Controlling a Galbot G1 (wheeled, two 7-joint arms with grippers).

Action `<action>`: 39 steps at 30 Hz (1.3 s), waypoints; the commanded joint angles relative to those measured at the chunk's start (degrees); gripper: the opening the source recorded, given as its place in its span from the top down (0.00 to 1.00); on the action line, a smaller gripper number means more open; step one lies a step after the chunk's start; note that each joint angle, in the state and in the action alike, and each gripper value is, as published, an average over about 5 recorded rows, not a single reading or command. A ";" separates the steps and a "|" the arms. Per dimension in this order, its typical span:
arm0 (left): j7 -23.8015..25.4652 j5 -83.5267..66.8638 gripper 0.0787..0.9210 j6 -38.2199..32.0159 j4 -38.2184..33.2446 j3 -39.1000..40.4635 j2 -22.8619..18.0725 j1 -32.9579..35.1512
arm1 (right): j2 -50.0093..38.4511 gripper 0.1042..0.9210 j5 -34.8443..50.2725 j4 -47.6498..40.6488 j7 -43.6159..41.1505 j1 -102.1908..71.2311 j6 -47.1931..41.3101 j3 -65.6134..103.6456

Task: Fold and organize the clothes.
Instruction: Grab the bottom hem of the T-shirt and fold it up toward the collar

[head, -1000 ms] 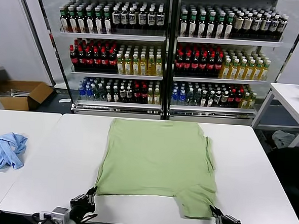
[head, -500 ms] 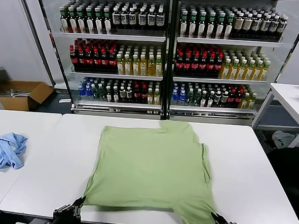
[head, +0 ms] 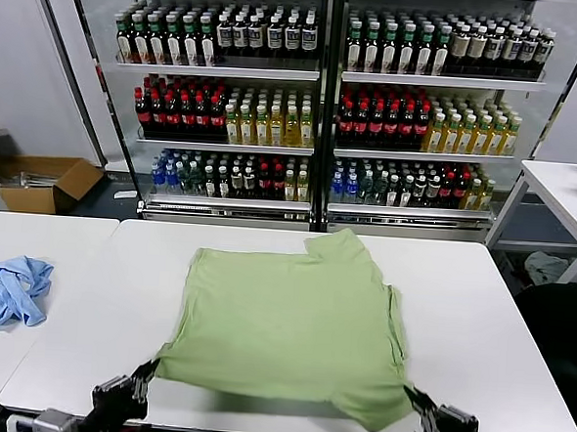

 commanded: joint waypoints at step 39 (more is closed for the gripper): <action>8.46 8.87 0.69 -4.31 35.38 12.38 -3.89 -34.32 | 9.48 0.70 -9.69 -25.19 2.96 35.26 -5.71 -21.07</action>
